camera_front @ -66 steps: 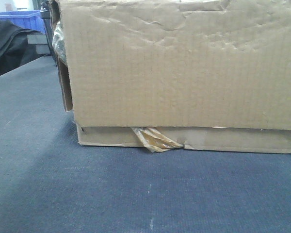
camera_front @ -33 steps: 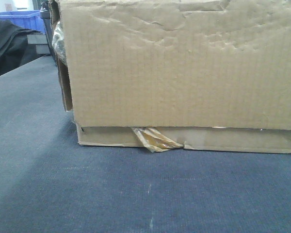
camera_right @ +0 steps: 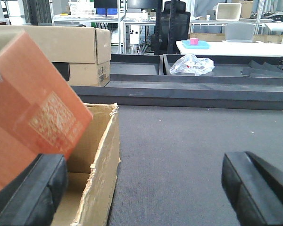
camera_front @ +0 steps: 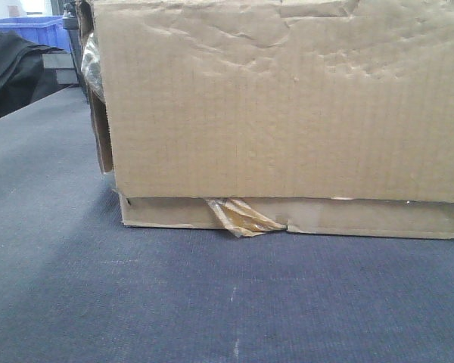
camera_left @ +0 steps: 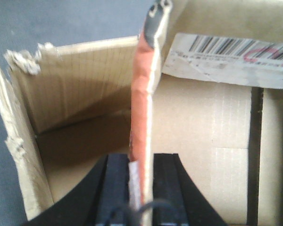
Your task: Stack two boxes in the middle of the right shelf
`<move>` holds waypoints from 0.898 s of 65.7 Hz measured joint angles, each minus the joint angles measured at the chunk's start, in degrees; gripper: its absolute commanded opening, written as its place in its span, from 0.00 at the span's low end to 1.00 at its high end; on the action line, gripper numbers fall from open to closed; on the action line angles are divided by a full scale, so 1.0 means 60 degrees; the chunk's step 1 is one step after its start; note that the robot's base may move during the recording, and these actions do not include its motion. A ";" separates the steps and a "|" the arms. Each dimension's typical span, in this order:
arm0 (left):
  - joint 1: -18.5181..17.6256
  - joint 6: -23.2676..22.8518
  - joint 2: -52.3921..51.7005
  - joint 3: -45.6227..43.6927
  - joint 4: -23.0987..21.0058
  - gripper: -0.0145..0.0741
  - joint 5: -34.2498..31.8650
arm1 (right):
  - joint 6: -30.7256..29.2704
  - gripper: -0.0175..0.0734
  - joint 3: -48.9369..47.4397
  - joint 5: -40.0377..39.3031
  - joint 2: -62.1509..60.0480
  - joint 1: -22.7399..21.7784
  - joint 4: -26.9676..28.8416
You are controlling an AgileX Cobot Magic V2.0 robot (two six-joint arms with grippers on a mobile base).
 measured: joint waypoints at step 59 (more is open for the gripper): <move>0.0162 -0.0060 -0.1474 0.0000 0.1012 0.73 0.1219 | 0.0014 0.82 -0.0201 0.0060 0.0026 0.0062 0.0000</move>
